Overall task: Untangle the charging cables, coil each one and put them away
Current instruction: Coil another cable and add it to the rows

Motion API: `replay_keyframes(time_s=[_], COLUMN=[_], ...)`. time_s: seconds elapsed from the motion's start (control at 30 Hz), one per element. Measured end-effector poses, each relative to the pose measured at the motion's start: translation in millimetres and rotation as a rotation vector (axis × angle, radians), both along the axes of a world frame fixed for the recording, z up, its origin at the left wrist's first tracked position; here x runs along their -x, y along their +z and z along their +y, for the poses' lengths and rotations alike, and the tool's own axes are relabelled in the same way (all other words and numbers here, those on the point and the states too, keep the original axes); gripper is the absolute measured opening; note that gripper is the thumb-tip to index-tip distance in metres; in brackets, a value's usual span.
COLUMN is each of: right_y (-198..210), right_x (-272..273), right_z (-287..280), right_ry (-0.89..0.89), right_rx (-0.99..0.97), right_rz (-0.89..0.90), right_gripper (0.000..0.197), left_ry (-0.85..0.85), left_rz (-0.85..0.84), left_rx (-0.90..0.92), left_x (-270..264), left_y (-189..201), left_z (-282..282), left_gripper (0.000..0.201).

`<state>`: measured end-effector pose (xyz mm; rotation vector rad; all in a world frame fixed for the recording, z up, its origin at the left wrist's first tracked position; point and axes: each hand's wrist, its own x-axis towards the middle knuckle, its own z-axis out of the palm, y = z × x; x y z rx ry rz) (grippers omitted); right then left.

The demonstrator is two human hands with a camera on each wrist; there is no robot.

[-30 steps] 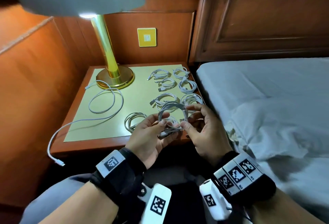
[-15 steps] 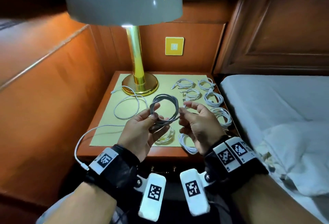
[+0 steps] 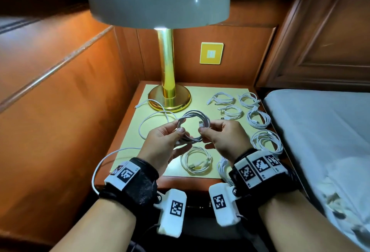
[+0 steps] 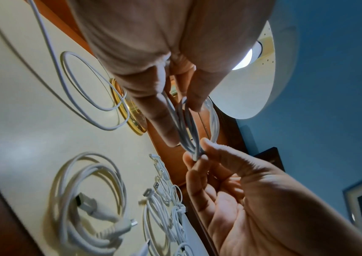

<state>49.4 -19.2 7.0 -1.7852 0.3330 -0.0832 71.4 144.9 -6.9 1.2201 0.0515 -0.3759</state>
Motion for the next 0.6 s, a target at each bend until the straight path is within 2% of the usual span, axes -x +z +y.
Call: replay_keyframes(time_s=[0.1,0.2,0.27,0.37,0.4,0.47,0.6], right_y=[-7.8,-13.4,-15.1,-19.3,-21.4,-25.2,-24.0], right_x=[-15.9,-30.5,-39.6,-52.9,-57.5,-66.2,-77.4], right_z=[-1.4,-4.2,-8.5,-14.5,-15.6,-15.6,-12.8], right_ry=[-0.027,-0.086,-0.134,-0.178,-0.191,-0.235,-0.348], right_rx=[-0.175,-0.203,-0.162,-0.073,-0.044,0.021,0.253], right_rz=[0.079,0.121,0.139,0.16,0.157,0.128,-0.02], right_gripper=[0.011,0.013,0.016,0.023,0.024,0.025,0.029], left_ry=[-0.007,0.015,0.054,0.049,0.021,-0.041,-0.073], left_rz=[0.012,0.013,-0.068,-0.333,-0.381,-0.405,-0.379], left_rx=[-0.042,-0.145,-0.379,-0.917,-1.029,-1.125,-1.177], left_x=[-12.0,-25.3,-32.6,-38.5,-38.5,-38.0,-38.8], left_y=[-2.2,-9.7,-17.2,-25.7,-27.5,-30.3,-32.1], left_z=[2.5,7.9,14.8,27.9,30.5,33.5,43.4], left_gripper=[0.021,0.034,0.039,0.035,0.034,0.035,0.04])
